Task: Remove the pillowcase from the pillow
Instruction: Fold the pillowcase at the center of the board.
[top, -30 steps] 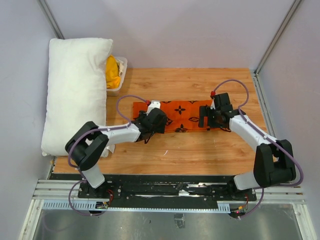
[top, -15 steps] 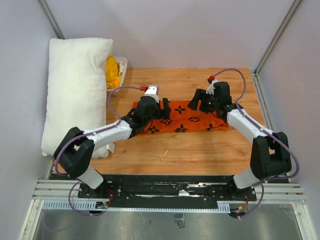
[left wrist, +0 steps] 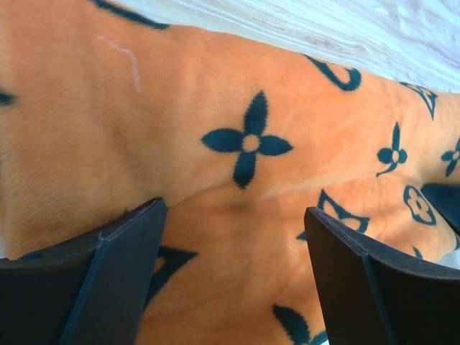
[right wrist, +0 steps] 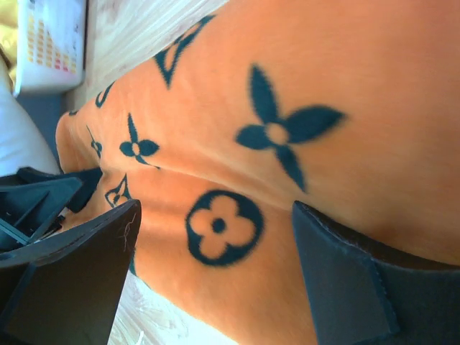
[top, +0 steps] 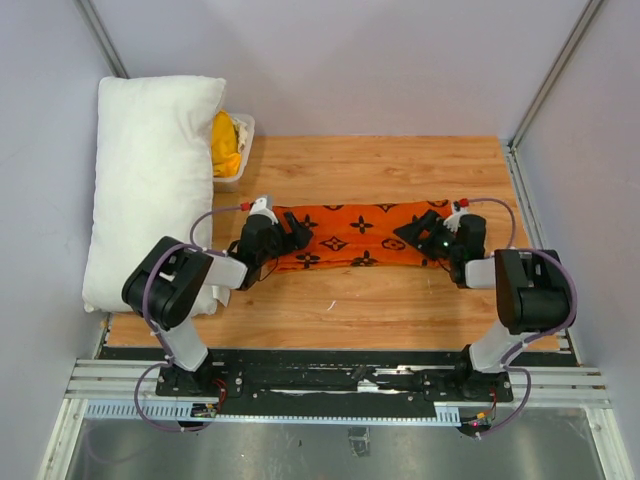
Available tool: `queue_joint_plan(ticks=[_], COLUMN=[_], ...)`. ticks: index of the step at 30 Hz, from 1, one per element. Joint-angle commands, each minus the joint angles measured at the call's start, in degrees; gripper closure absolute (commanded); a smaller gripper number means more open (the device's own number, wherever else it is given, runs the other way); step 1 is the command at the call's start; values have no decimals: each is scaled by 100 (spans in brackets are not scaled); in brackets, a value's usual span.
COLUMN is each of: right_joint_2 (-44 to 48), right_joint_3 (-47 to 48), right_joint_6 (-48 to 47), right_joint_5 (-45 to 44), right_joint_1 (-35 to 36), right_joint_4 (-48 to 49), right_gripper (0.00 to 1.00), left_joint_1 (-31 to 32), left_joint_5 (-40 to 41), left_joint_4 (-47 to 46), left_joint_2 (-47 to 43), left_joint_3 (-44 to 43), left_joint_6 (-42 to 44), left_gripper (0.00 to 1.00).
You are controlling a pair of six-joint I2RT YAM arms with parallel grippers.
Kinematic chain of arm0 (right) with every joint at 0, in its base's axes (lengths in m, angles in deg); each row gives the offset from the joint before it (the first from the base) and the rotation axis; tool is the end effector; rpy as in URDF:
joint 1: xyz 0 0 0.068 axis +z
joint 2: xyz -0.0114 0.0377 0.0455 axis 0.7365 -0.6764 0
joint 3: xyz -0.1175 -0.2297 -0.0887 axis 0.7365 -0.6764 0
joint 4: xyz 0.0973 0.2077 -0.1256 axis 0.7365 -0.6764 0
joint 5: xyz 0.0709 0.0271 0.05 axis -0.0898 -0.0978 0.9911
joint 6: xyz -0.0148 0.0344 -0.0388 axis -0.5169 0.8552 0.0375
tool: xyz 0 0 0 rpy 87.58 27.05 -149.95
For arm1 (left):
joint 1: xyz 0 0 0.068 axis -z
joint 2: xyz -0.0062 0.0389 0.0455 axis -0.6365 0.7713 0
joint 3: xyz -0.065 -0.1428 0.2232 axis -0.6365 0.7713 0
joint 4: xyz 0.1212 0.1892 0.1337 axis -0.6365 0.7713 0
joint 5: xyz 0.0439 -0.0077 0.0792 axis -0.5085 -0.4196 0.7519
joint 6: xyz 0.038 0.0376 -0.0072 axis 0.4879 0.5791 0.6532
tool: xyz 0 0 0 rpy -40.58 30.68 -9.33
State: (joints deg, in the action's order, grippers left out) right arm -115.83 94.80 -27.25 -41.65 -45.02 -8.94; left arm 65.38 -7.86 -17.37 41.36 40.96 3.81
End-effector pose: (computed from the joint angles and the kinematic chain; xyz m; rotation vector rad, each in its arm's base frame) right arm 0.3030 0.0317 0.1407 0.3365 2.0241 1.0532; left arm 0.2907 -0.1408 0.1360 -0.1995 2.0453 -0.7005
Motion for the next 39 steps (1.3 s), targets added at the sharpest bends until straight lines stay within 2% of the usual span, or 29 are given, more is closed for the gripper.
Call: queue_joint_plan(ticks=[1,5,7,9,13,16,19,23,29,35,37,39], right_joint_2=[471,1072,1432,1933,2997,3303,2773,1341,-109,-936,-1075,-1184], right_joint_3=[-963,-1418,-1432,-1308,-848,-385,367,1406,2052,2127,2074,2020], right_joint_6=[267,178,10,-233,-739,-1050,-1079,-733,241,1129,1329,1523], right_joint_5=[-215,-482,-509,-635,-1269,-1803,-1697,-1014,-488,-63,-24,26], right_joint_1=[-784,-1196,-1214,-1102,-424,291,691,981,1170,1172,1170,1162], right_joint_4=[671,421,150,-363,-1433,-1760,-1776,-1657,-504,702,1016,1339], right_gripper=[11,5,1,1,2,2,2,1,2,1,2,1], left_joint_1=[-123,-296,-301,-283,43,467,570,571,562,531,446,327], left_joint_5=[757,1087,1206,1182,1222,1133,223,-901,-1575,-2203,-2430,-2649], left_joint_4=[160,450,659,826,986,1028,615,79,-875,-1302,-1670,-2162], left_joint_2=[-247,-326,-422,-594,-1126,-1321,-1138,-315,637,1293,1447,1595], left_joint_3=[439,325,141,-58,-392,-746,-1116,-1705,-2097,-2395,-2355,-2281], left_joint_6=[-333,-268,-84,180,766,1064,953,663,17,-433,-743,-1058], left_gripper=[16,15,14,12,7,5,3,3,3,3,9,28])
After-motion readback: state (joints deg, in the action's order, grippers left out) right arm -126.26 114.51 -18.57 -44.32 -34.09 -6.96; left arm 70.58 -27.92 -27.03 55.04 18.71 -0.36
